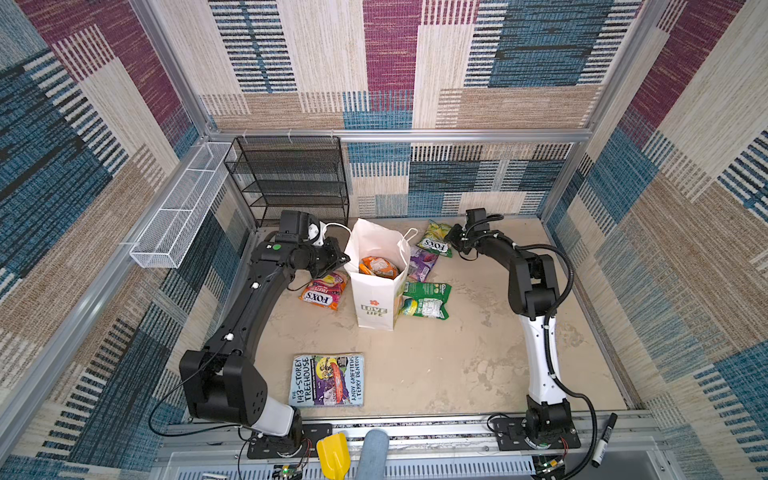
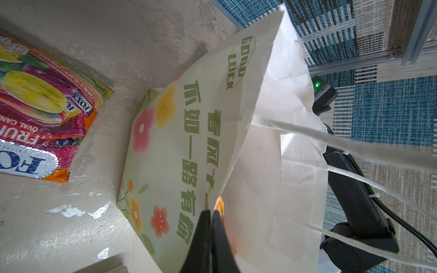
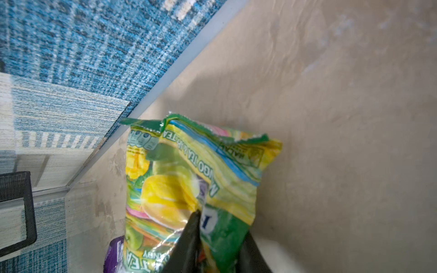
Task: Place the snacks into the paper bag
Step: 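Grasp the green Spring Tea packet with the right gripper and lift it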
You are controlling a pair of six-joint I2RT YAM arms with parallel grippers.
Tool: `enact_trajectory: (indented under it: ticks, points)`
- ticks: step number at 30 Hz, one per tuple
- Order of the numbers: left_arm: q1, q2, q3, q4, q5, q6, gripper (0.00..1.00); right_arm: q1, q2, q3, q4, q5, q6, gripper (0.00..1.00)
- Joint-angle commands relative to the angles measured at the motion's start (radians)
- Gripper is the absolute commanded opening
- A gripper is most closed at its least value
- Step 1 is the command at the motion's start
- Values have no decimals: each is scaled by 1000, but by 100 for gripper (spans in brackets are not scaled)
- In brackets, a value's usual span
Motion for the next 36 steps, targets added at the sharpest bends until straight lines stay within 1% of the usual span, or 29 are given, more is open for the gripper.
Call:
enact_trajectory:
  ticks: [1,5,9,16,20,29,36]
  points:
    - [1,3,-2,-1,14,-14,0,2,-58,-77,-33,11,-3,13]
    - [1,-2,-2,-2,15,-14,0,2,-181,-218,62,28,19,7]
    - [1,-5,0,-2,12,-13,0,3,-300,-364,149,47,38,4]
    - [1,-10,0,-2,14,-13,0,21,-489,-517,238,107,45,0]
    - [4,-5,0,-1,17,-13,0,61,-565,-546,254,156,37,0]
    - [10,-2,-1,-3,9,-10,0,171,-698,-542,272,275,-8,0]
    - [11,4,2,-10,1,-8,0,265,-769,-540,305,384,-63,0]
